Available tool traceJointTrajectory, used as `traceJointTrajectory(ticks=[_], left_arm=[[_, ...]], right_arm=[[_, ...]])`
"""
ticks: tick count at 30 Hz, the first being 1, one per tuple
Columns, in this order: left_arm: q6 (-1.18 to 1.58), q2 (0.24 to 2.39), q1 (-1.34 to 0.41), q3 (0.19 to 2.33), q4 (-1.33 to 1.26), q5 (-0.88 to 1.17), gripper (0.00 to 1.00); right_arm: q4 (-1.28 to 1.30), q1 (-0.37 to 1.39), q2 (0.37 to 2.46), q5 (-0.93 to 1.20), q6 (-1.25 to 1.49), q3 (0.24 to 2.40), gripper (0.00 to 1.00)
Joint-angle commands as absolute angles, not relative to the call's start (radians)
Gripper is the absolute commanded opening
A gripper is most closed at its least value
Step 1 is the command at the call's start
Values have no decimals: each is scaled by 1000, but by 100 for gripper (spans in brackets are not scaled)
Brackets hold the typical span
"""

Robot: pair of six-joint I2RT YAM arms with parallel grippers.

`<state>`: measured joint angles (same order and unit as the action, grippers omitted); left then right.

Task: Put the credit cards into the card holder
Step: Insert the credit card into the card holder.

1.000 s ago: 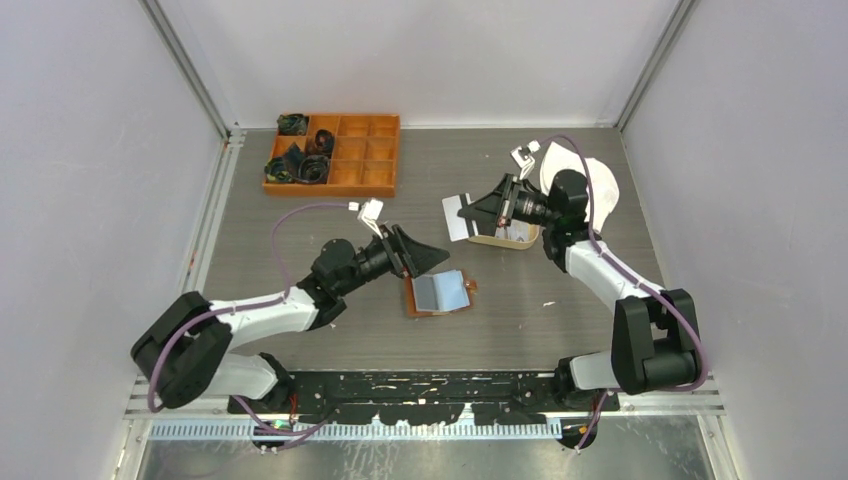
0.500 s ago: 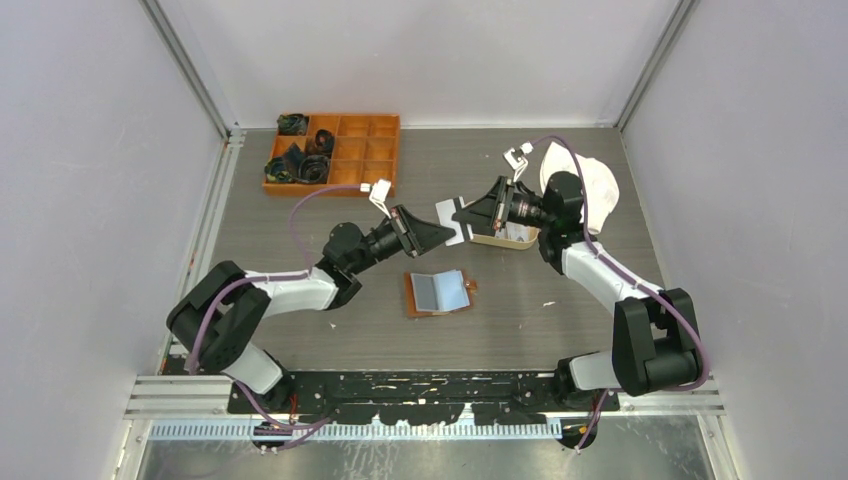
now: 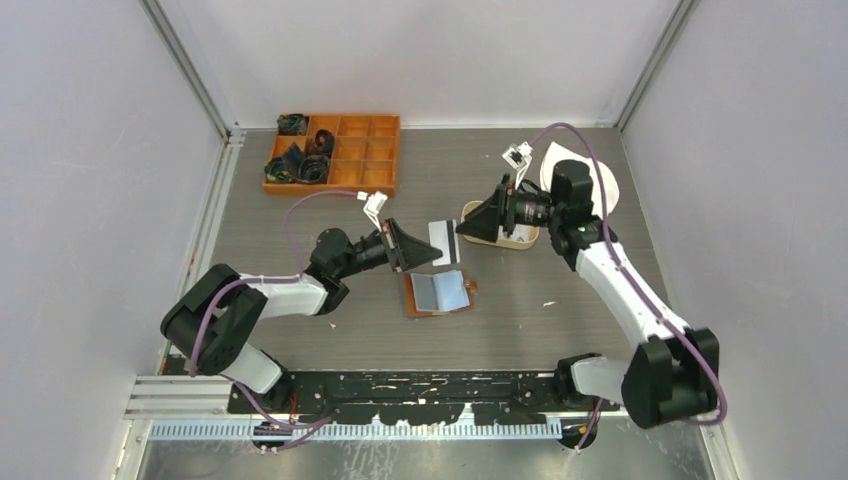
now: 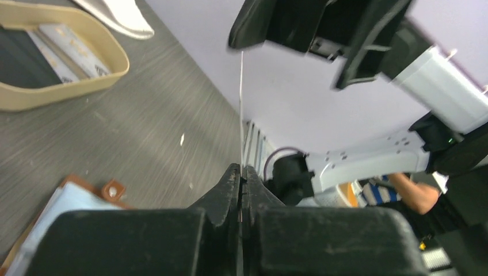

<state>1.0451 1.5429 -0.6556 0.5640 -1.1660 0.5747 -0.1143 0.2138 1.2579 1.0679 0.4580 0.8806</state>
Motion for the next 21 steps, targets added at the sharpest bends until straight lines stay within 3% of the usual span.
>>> traceJointTrajectory(ticks=[1, 3, 5, 10, 21], left_arm=[[909, 1436, -649, 502, -1150, 704, 0], [850, 1394, -648, 479, -1105, 735, 0], [790, 1353, -650, 464, -1053, 762, 0], [603, 1246, -662, 470, -813, 787, 0], [483, 1210, -711, 519, -655, 778, 0]], right_arm=[[251, 221, 1112, 1076, -95, 949, 80], [329, 221, 1102, 1151, -262, 932, 93], [482, 221, 1114, 1224, -498, 925, 99], [590, 243, 1180, 1247, -589, 948, 99], [305, 365, 1227, 1217, -290, 874, 72]])
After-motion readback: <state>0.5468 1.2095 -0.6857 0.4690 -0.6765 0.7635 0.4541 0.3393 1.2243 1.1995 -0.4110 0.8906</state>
